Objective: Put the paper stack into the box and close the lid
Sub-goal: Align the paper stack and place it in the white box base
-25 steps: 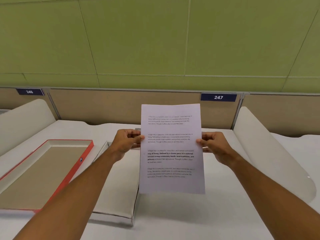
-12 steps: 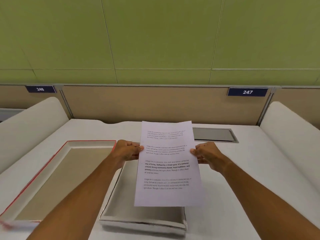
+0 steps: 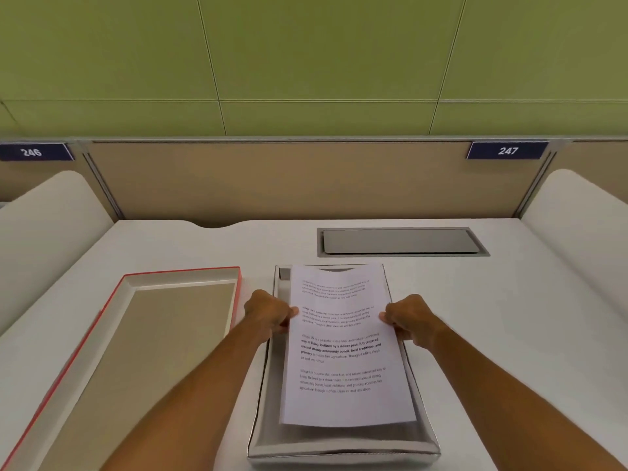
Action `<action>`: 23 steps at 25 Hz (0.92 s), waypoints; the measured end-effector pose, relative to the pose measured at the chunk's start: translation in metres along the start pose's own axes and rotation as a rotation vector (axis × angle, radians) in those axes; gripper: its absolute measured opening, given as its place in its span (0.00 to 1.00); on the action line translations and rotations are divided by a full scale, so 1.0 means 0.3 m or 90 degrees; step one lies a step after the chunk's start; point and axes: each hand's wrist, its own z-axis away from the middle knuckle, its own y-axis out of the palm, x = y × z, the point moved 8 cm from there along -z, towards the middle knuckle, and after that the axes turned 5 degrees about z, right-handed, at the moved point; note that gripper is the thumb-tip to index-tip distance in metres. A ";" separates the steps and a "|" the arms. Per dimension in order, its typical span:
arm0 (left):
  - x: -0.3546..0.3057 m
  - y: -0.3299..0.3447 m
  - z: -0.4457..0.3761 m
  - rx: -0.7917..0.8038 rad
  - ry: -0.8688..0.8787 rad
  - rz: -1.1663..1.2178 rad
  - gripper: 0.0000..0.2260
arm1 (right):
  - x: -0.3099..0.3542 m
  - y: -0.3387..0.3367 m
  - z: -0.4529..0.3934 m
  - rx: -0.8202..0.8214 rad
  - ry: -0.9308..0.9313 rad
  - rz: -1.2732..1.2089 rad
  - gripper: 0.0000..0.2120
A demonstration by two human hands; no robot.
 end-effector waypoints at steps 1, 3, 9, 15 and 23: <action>0.000 0.000 -0.006 -0.008 0.004 -0.026 0.09 | -0.004 0.011 -0.004 -0.006 0.004 0.004 0.03; 0.000 0.000 -0.011 -0.026 0.017 -0.084 0.10 | -0.008 0.027 -0.009 -0.016 0.011 0.014 0.03; 0.005 0.009 -0.041 -0.053 0.031 -0.249 0.13 | 0.017 0.051 -0.014 -0.057 0.002 0.109 0.08; -0.012 0.049 -0.049 -0.040 0.073 -0.435 0.08 | 0.033 0.067 -0.027 -0.086 -0.030 0.268 0.09; 0.034 0.072 -0.064 0.074 -0.041 -0.282 0.16 | 0.035 0.113 -0.014 -0.043 -0.047 0.381 0.05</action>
